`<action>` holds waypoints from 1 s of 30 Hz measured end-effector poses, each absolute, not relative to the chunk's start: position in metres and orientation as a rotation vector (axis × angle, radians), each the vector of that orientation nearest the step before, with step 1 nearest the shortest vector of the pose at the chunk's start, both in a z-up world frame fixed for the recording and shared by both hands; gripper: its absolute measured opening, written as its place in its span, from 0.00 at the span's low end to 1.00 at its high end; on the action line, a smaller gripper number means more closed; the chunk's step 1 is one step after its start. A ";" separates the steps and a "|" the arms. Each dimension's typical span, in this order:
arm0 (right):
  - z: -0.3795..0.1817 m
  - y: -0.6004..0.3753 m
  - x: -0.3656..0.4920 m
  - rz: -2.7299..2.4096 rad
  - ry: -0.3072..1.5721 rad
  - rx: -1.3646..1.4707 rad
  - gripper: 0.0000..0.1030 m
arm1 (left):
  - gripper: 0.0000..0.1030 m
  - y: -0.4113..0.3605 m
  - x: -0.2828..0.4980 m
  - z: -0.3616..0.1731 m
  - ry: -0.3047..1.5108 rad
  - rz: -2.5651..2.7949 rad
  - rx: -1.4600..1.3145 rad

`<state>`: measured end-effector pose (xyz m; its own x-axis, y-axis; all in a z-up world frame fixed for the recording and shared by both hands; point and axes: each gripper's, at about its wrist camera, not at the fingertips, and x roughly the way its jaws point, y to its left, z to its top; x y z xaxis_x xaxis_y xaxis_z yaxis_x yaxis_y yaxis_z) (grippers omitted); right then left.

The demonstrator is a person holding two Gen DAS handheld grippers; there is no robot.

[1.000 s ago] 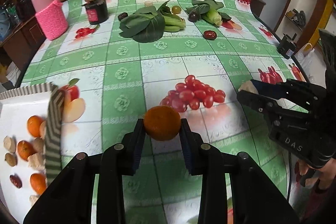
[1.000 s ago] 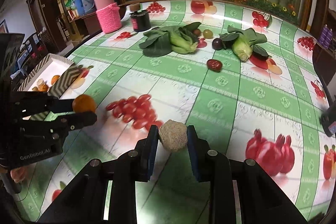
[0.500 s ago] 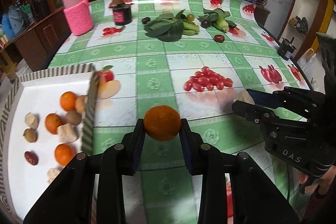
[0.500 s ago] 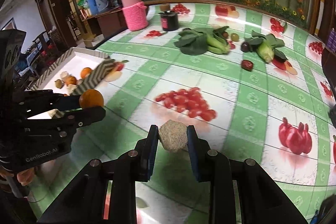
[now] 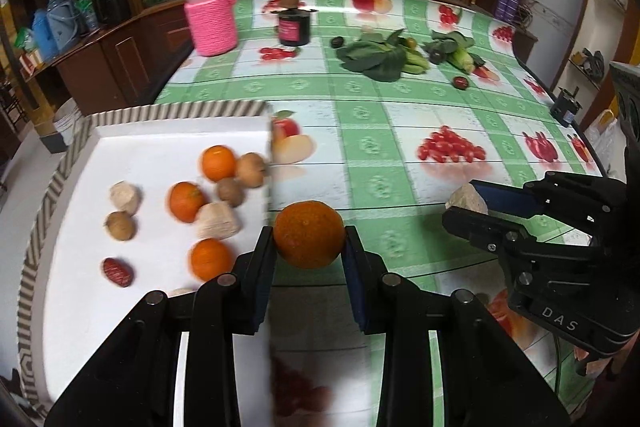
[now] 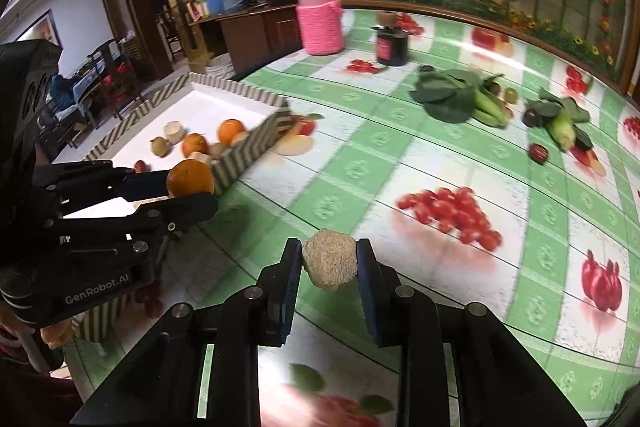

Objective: Organize fruits
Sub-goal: 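Carry the beige cake and the orange over the white tray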

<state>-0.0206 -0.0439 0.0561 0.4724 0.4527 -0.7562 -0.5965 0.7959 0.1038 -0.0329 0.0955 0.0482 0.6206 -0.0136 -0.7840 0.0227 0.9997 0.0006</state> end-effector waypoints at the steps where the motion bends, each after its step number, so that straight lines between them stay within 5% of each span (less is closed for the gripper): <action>1: 0.057 -0.038 -0.022 0.656 0.864 -0.188 0.27 | 0.29 0.100 -0.034 0.049 0.900 -0.015 0.010; 30: 0.054 0.109 -0.059 0.936 0.871 -0.388 0.27 | 0.29 0.219 -0.068 0.026 0.988 0.173 -0.062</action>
<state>-0.0594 0.1091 0.0542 0.2976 0.5356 -0.7903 -0.8265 0.5589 0.0676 -0.0676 0.2192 0.0256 0.5382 0.1169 -0.8347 -0.1729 0.9846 0.0264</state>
